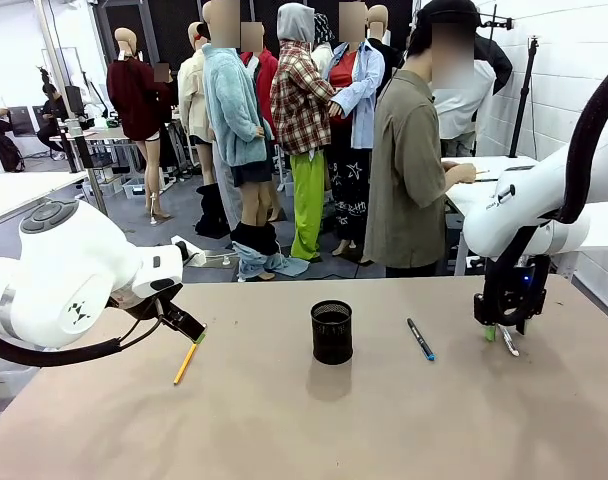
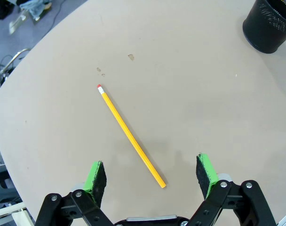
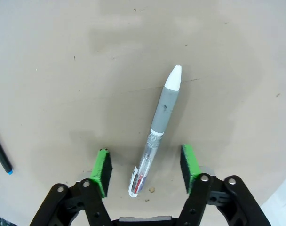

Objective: Place the pens into the pen holder.
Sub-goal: Pick up a writing instrument from the table and place it into the Pen holder.

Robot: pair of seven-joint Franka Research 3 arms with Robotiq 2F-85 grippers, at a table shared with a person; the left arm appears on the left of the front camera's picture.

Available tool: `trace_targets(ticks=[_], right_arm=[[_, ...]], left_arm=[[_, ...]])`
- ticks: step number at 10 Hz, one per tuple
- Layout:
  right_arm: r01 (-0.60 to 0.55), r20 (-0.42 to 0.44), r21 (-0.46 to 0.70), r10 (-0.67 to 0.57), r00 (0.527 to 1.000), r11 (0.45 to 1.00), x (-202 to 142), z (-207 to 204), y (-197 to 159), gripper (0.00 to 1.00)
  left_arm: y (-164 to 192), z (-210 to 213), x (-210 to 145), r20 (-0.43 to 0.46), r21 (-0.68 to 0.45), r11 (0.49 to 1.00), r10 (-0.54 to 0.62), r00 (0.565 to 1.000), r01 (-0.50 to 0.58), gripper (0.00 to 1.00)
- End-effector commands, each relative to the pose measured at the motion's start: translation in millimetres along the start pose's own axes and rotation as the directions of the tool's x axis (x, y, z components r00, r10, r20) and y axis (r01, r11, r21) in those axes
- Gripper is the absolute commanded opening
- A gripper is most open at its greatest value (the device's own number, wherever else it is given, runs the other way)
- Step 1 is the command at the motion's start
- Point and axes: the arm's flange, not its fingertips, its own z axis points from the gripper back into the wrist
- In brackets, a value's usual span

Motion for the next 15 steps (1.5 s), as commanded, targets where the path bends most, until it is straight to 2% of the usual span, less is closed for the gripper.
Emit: trace_targets(ticks=[1, 2, 3, 8, 10, 11, 13, 15], right_arm=[[-0.011, -0.029, 0.03, 0.012, 0.999, 0.999, 6, -6, 0, 0.25], [-0.017, -0.036, 0.03, 0.018, 0.999, 0.999, 7, -7, 1, 0.05], [-0.021, -0.041, 0.026, 0.022, 0.999, 0.999, 7, -7, 1, 0.0], [-0.085, -0.049, -0.011, 0.084, 0.995, 0.996, -2, 9, 9, 0.0], [-0.249, 0.048, 0.04, 0.247, 0.968, 0.968, -19, 38, 24, 0.0], [-0.352, 0.118, 0.072, 0.343, 0.932, 0.933, -28, 56, 32, 0.0], [-0.569, 0.274, 0.109, 0.525, 0.806, 0.815, -46, 88, 51, 0.0], [-0.742, 0.491, 0.097, 0.616, 0.616, 0.664, -50, 112, 74, 0.0]], left_arm=[[2, 1, 0, 0.002, 0.0, 1.0, 0.004, 1.0, -0.004, 1.0], [2, 1, 0, 0.002, 0.0, 1.0, 0.004, 1.0, -0.004, 1.0], [2, 1, 0, 0.002, 0.0, 1.0, 0.004, 1.0, -0.004, 1.0], [2, 1, 0, 0.002, 0.0, 1.0, 0.004, 1.0, -0.004, 1.0], [2, 1, 0, 0.002, 0.0, 1.0, 0.004, 1.0, -0.004, 1.0], [2, 1, 0, 0.002, 0.0, 1.0, 0.004, 1.0, -0.004, 1.0], [2, 1, 0, 0.002, 0.0, 1.0, 0.004, 1.0, -0.004, 1.0], [2, 1, 0, 0.002, 0.0, 1.0, 0.004, 1.0, -0.004, 1.0]])
